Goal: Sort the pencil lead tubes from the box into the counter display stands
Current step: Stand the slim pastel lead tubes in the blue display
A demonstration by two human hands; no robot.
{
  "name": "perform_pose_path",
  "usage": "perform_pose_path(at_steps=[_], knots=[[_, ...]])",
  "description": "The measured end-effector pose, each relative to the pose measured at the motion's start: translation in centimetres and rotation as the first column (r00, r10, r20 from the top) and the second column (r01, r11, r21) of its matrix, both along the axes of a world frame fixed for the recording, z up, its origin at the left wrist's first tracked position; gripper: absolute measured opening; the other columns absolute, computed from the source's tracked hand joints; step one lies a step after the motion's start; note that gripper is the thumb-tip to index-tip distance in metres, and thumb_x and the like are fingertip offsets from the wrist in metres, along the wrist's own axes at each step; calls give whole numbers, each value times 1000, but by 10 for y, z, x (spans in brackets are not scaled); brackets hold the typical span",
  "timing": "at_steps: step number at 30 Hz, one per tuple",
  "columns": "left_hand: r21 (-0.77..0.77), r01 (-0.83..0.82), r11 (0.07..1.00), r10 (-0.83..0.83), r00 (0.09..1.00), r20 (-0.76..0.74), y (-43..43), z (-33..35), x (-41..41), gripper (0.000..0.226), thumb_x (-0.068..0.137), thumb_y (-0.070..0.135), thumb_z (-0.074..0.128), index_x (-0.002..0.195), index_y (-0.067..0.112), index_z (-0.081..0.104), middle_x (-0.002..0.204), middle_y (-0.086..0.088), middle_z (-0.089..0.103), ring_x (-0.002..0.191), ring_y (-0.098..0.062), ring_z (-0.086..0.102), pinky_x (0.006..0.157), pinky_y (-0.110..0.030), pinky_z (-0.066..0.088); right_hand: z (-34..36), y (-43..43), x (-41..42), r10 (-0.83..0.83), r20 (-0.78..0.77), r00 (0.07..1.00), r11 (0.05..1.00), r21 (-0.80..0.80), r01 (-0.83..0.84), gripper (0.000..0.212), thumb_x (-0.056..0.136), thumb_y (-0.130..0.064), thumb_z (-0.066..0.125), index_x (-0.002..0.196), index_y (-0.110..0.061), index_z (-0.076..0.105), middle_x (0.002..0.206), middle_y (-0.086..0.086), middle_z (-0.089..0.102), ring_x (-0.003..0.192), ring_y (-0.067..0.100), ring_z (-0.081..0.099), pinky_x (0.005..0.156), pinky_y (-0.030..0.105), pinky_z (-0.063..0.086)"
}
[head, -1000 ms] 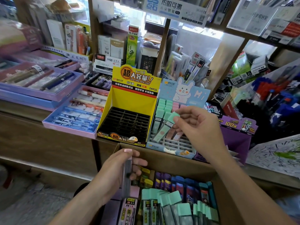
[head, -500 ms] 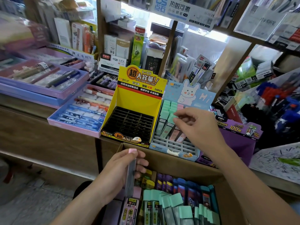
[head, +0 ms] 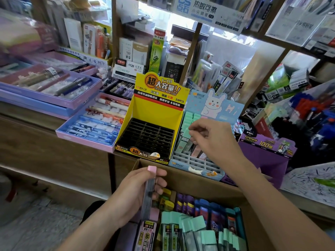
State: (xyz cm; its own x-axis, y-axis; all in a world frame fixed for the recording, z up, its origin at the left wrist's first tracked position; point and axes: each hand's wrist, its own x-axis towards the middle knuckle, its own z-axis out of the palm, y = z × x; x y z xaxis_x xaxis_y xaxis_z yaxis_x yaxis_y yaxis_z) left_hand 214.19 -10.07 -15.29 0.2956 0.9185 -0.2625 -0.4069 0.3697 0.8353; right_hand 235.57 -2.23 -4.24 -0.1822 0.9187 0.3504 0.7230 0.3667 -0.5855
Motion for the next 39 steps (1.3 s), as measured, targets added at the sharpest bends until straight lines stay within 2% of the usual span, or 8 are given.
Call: perform_pose_path(at_steps=[8,12,17,22,27,31,35,39], knots=[[-8,27,1000,-27,1000,17,-1,1,1,44,85,28,55,113,-1,73,88,-16,70,71,-20,64,61,-28,49,1,0,-2,4,75,997,1000,-1,-4,15,97,-6,67,105,-10,79,91,6,77,83,22,75,83,45,63],[-35,10,999,-8,999,36,-4,8,3,44,101,19,36,116,-5,70,86,-17,67,71,-20,61,66,-32,44,6,-9,-1,-12,125,992,998,67,4,18,97,-8,67,110,-10,79,91,4,79,85,18,75,85,42,62],[-45,-48,998,51,998,47,-4,11,5,38,101,11,39,116,-7,69,84,-16,64,70,-20,58,69,-35,42,-3,-32,7,-30,-171,985,999,-19,28,21,94,-2,70,109,-14,77,82,-3,75,70,8,75,68,28,65],[-13,-27,1000,28,995,99,-5,14,3,21,92,7,62,111,-1,68,93,-16,64,78,-21,64,73,-32,58,-27,-63,18,-71,-327,942,978,-208,2,17,92,-3,74,99,-18,77,82,-4,77,69,12,76,57,23,61],[1,-29,1000,29,989,144,-8,16,6,13,84,-1,69,97,1,71,92,-17,61,82,-25,63,80,-38,62,-61,-100,23,-136,-379,915,898,-437,-47,15,92,-6,73,96,-20,77,83,2,78,70,19,76,57,27,61],[33,-30,999,26,990,139,-11,23,17,13,82,-1,71,95,2,71,85,-14,61,78,-23,64,86,-44,61,-83,-118,15,-127,-448,885,758,-620,-205,13,89,-23,80,101,-20,77,90,7,79,83,27,77,66,34,63],[59,-44,997,36,990,134,-12,31,32,15,80,-1,71,93,5,70,82,-13,63,83,-24,68,86,-43,62,-92,-125,7,-101,-508,856,724,-627,-287,23,79,-37,86,95,-22,79,96,13,78,87,22,76,74,41,64],[159,-64,985,72,996,-49,-10,44,39,11,82,12,71,91,7,72,85,-15,65,87,-27,68,78,-33,61,-91,-126,9,-137,-587,798,730,-604,-319,6,85,-15,84,85,-19,79,85,12,78,78,23,76,63,30,61]])
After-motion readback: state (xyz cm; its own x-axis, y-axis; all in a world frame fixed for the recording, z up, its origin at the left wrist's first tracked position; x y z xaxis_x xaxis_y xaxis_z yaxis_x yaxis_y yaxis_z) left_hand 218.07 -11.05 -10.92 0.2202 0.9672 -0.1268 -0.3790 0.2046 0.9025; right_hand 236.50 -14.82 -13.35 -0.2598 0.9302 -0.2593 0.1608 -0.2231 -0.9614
